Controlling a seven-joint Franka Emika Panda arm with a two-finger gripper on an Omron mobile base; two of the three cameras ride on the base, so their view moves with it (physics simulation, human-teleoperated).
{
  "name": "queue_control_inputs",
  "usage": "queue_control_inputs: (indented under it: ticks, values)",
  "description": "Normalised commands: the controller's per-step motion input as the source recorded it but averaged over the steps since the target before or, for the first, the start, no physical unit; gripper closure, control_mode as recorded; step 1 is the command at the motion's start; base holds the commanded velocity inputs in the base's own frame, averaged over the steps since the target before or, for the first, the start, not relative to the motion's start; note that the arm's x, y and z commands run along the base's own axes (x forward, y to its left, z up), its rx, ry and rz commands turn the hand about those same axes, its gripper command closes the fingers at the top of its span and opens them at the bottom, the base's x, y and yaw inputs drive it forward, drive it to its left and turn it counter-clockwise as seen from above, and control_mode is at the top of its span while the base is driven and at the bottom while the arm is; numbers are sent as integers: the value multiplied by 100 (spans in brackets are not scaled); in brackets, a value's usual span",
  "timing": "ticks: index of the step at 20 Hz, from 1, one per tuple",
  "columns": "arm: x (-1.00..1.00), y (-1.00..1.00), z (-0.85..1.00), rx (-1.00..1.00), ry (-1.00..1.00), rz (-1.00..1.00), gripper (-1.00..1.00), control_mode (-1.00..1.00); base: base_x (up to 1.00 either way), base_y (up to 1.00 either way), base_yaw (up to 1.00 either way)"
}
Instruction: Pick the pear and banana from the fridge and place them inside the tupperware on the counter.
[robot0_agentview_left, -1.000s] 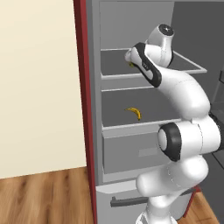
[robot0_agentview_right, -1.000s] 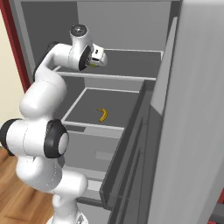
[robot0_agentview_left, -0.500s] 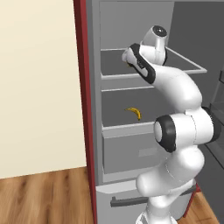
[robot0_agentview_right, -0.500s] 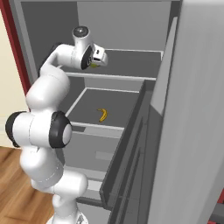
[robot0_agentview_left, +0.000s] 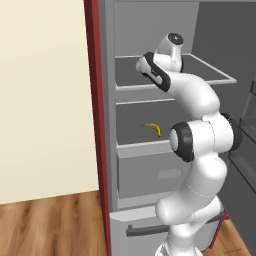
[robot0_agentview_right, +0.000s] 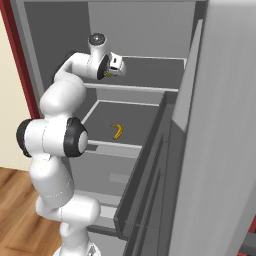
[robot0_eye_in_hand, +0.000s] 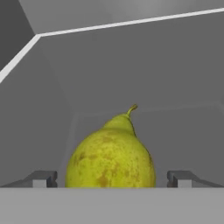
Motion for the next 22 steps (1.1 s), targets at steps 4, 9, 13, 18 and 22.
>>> queue_control_inputs:
  ticks: [4, 9, 13, 18, 22]
  values:
    - [26, 3, -21, -2, 0, 0, -100, -100, 0, 0, 0]
    - [0, 14, -51, -5, 3, 0, 100, -100, 0, 0, 0]
    - [9, 2, -11, 0, -2, 0, 100, -100, 0, 0, 0]
    - [-77, 0, -32, 0, -17, 0, 100, -100, 0, 0, 0]
    - [-100, 0, -9, 0, -17, 0, 100, -100, 0, 0, 0]
